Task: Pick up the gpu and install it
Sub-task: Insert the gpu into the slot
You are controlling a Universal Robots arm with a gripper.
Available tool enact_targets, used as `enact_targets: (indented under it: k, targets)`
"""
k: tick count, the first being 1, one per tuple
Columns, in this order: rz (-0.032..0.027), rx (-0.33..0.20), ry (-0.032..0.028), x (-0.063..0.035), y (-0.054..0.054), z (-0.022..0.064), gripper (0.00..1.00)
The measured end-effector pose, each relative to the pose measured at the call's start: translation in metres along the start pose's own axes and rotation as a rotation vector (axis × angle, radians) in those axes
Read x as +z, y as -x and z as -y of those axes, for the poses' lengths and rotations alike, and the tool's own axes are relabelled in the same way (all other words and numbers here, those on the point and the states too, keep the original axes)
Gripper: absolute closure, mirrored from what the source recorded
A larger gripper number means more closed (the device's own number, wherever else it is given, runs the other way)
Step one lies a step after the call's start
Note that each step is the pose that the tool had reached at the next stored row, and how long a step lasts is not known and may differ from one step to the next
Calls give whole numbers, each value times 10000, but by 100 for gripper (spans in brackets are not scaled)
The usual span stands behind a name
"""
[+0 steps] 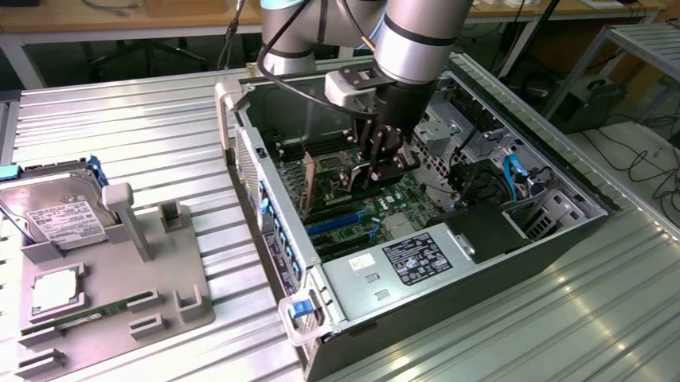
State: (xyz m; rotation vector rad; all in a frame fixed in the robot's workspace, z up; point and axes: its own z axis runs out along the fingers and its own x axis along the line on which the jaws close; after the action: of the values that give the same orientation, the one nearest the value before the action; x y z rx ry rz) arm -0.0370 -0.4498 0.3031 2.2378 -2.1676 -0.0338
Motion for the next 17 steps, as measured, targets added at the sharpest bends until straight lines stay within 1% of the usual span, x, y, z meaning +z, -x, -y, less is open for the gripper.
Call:
enact_targets:
  k: [8, 14, 17]
  targets:
    - [1, 0, 0, 3, 0, -11, 73]
    - [4, 0, 23, 28, 1, -23, 73]
    - [12, 0, 22, 43, 2, -61, 73]
